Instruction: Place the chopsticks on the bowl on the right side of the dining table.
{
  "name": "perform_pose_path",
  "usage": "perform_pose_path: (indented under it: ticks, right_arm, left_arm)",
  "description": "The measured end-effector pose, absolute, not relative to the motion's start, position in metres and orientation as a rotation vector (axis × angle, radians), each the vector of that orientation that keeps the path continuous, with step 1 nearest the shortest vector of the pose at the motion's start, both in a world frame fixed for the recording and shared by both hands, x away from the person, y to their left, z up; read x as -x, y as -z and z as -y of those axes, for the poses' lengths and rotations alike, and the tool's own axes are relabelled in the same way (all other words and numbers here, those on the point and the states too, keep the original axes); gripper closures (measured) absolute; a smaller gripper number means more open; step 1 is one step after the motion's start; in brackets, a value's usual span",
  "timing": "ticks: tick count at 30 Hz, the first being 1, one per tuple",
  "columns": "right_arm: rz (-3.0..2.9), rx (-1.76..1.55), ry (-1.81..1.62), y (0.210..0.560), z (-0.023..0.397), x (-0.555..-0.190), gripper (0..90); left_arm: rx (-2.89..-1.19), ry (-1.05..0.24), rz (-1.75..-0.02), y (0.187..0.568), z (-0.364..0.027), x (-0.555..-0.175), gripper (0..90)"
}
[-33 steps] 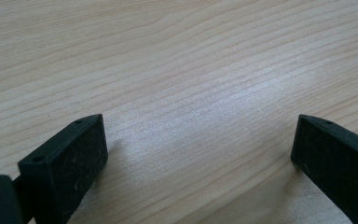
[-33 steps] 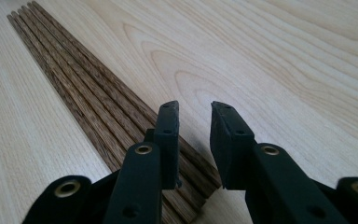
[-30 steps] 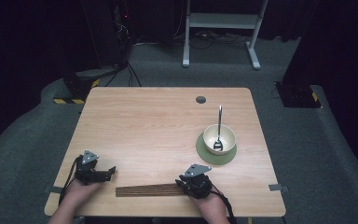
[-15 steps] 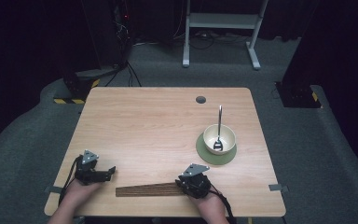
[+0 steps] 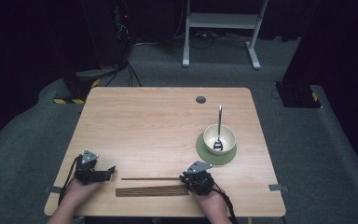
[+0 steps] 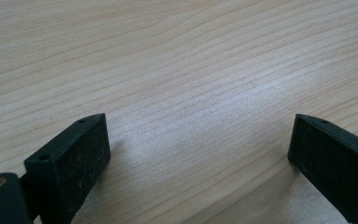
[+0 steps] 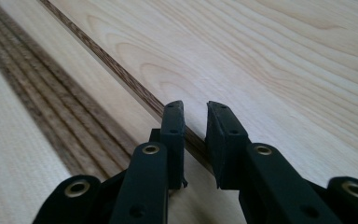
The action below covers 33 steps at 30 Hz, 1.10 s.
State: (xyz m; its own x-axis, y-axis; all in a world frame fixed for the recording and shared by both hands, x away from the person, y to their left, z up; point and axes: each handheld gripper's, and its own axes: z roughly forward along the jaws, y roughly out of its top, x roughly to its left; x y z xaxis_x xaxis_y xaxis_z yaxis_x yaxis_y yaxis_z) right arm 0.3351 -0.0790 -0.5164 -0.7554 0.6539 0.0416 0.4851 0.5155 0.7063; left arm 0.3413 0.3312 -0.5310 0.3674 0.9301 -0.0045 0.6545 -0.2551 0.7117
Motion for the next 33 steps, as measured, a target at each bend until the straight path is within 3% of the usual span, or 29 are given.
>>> perform_pose_path:
  ticks: [7,10,12,20,33]
  right_arm:
    - [-2.502,-1.012,-1.035,0.5172,0.0863,-0.339,71.4]
    - [-2.501,-0.987,-1.035,0.519,0.0858,-0.3397,60.4]
    - [-2.5,-0.969,-1.033,0.5197,0.085,-0.3397,60.0]
    - [-2.491,-0.949,-1.027,0.52,0.0848,-0.3384,69.8]
    - [-2.48,-0.976,-1.031,0.52,0.0893,-0.3393,78.4]
  left_arm:
    - [-1.997,-0.568,-1.37,0.531,-0.3315,-0.3414,6.5]
    - [-1.995,-0.57,-1.371,0.531,-0.3316,-0.3413,6.9]
    - [-1.994,-0.57,-1.372,0.531,-0.3315,-0.3414,7.0]
    - [-1.994,-0.571,-1.372,0.531,-0.3316,-0.3414,7.2]
    - [-1.991,-0.571,-1.374,0.531,-0.3316,-0.3413,7.6]
